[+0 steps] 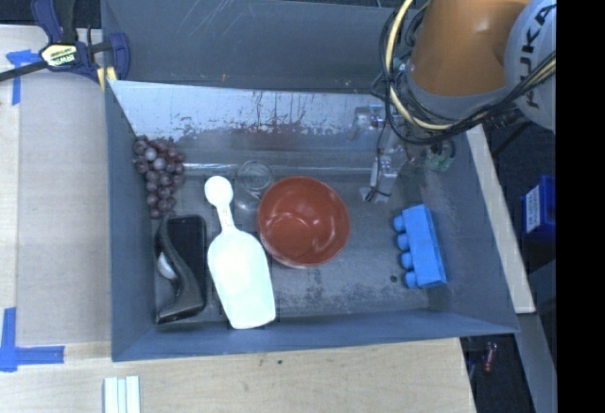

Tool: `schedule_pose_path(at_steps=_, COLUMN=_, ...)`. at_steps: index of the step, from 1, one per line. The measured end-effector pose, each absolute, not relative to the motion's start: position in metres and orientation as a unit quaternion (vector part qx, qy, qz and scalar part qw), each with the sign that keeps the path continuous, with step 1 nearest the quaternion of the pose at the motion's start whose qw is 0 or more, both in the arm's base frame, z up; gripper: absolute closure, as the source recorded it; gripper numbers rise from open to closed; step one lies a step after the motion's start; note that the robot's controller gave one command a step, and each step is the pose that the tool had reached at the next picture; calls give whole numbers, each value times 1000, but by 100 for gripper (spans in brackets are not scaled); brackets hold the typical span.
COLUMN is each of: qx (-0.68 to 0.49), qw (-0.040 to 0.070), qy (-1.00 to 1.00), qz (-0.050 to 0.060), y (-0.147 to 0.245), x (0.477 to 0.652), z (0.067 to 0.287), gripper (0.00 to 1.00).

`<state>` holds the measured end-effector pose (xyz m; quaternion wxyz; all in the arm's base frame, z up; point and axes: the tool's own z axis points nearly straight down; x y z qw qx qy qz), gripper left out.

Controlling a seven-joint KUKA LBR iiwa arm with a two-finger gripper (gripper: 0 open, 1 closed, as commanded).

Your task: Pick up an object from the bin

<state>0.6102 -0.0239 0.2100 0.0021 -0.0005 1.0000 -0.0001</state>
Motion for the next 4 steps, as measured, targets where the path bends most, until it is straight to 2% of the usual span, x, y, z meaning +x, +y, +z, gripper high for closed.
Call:
schedule_pose_path(at_steps=1, qx=-6, qw=1, qy=1000, qz=1, y=10, x=614, z=142, gripper=0)
schedule_pose_path(at_steps=2, qx=-9, qw=8, qy=1000, qz=-1, y=-14, x=581, z=122, gripper=0)
schedule_pose_path(at_steps=3, qx=-106, qw=10, qy=994, qz=0, y=-1, x=615, z=73, gripper=0)
schedule_pose_path(at_steps=4, qx=13, qw=14, qy=1000, qz=1, y=-11, x=581, z=79, gripper=100)
